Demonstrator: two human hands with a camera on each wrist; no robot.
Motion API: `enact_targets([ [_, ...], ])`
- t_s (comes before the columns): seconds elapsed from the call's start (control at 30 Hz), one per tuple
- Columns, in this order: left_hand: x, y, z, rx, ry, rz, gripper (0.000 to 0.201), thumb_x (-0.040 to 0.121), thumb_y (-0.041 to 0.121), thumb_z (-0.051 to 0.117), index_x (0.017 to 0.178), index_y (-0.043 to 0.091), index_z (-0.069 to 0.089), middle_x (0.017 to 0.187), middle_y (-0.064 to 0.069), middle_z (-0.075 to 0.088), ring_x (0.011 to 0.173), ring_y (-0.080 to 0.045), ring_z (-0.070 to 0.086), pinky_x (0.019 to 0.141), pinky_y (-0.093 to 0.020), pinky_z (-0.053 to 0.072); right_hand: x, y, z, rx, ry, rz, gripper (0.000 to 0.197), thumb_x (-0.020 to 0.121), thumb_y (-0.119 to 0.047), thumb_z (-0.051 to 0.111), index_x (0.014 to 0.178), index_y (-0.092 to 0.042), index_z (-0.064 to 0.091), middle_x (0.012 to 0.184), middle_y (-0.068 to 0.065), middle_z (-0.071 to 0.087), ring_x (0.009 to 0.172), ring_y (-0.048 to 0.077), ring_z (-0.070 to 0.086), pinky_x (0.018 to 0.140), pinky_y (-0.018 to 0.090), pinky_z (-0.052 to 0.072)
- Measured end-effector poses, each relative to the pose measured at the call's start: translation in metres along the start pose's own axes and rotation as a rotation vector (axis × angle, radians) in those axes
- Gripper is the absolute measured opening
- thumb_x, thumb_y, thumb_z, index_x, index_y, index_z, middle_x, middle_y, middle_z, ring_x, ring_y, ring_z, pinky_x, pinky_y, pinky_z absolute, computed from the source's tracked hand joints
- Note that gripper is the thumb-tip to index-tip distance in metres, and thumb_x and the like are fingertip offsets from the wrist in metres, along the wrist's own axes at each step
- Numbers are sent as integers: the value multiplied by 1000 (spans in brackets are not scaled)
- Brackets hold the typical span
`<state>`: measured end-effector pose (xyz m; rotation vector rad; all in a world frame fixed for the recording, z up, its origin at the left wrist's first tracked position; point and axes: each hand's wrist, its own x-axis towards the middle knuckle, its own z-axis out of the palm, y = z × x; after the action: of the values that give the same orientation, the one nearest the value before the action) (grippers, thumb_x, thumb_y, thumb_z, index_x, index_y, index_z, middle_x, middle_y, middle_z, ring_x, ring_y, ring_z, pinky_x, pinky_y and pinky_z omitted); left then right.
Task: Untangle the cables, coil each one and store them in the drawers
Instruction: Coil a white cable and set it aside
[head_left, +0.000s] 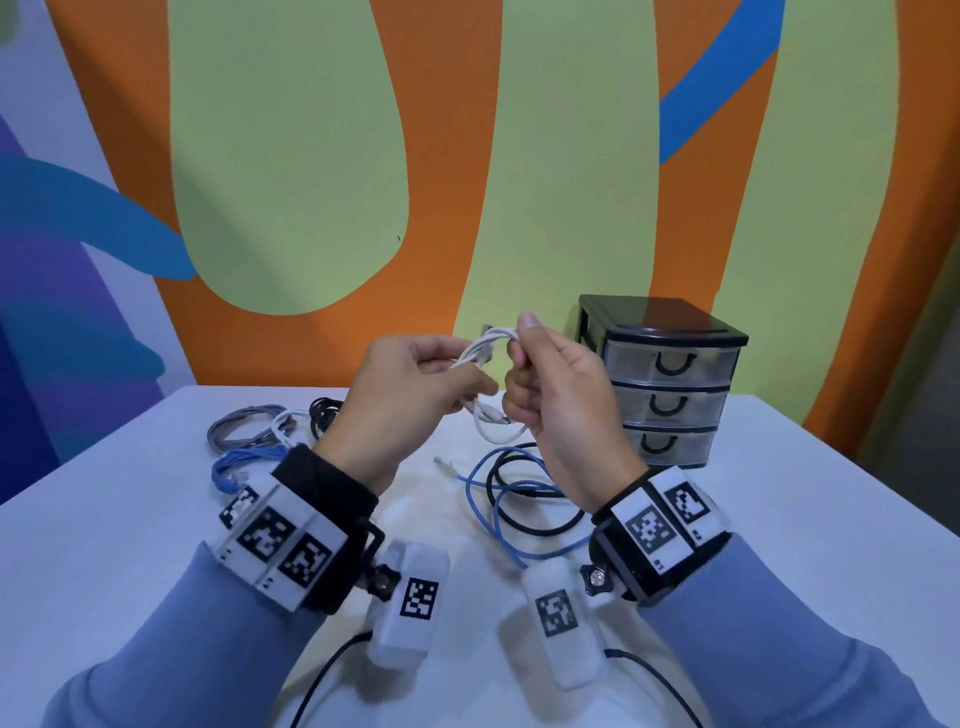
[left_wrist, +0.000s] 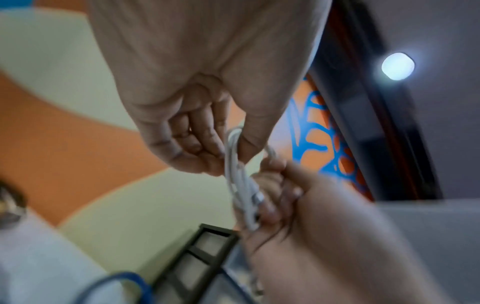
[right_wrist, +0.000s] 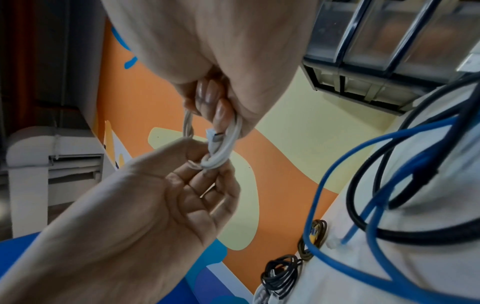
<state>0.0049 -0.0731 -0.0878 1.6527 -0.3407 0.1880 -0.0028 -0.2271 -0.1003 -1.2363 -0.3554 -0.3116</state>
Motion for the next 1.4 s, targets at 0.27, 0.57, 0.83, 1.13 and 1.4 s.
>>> enact_targets([
  [0.27, 0, 6, 0, -540, -98, -184, 19, 99, 10, 65, 113, 3, 77, 97, -9, 75, 85, -13, 67, 82, -27, 62, 2, -5, -5, 216, 85, 119, 38, 111, -29, 49, 76, -14, 48, 62, -4, 16, 52, 11, 11, 47, 24, 12],
  [0.57, 0, 6, 9, -805, 1, -94, 18, 101, 8, 61, 114, 2, 72, 86, -5, 64, 70, -10, 52, 80, -23, 53, 6, -6, -4, 345, 149, 143, 37, 112, -28, 48, 77, -13, 50, 58, -6, 17, 44, 6, 16, 40, 18, 19],
  [0.83, -8, 14, -6, -324, -149, 178, 26, 82, 11, 76, 108, 8, 79, 101, -11, 81, 98, -18, 76, 95, -31, 59, 7, -8, -15, -19, 199, 81, 32, 110, -30, 51, 90, -9, 64, 61, -5, 23, 49, 11, 22, 46, 22, 24],
  [1.13, -10, 10, -8, -117, -293, 145, 24, 78, 24, 94, 96, 14, 81, 112, -19, 79, 105, -39, 75, 98, -44, 54, 2, -15, -14, -304, 97, -28, 23, 109, -29, 54, 94, -15, 64, 46, -16, 43, 44, 9, 29, 47, 25, 28],
  [1.4, -4, 12, -8, -86, -144, 30, 49, 70, 13, 93, 111, 14, 64, 89, -14, 80, 83, -30, 70, 81, -42, 46, 4, -18, -12, -58, 89, -12, 22, 110, -17, 50, 93, -10, 63, 54, -9, 28, 46, 10, 21, 45, 24, 22],
])
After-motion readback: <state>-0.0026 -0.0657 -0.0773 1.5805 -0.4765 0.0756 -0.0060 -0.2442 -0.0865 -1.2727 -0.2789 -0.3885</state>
